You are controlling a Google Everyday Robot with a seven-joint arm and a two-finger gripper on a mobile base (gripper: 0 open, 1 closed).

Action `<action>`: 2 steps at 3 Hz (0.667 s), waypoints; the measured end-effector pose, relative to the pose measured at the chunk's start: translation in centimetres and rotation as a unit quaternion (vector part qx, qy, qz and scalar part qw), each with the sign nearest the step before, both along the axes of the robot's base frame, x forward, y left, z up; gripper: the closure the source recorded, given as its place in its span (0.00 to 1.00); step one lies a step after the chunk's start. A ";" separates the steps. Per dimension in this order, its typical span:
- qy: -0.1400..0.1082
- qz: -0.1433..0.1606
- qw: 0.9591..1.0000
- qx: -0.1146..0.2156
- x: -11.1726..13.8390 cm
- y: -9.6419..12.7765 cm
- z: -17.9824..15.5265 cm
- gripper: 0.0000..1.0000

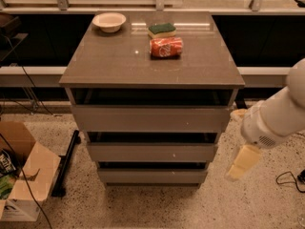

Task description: Open middle drawer

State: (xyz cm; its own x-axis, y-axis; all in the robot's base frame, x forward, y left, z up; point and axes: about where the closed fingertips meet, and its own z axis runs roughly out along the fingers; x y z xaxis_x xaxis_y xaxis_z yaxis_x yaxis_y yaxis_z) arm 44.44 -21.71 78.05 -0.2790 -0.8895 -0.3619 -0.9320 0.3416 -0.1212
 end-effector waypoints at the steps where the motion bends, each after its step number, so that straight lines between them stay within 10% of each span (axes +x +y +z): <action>1: 0.000 -0.002 1.000 -0.019 -0.2 -0.1 -5.0 0.00; 2: -0.004 -0.006 1.000 -0.011 0.1 0.0 -8.9 0.00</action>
Offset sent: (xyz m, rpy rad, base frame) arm 0.0064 -0.0003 -0.1415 0.0082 -0.0150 -0.0251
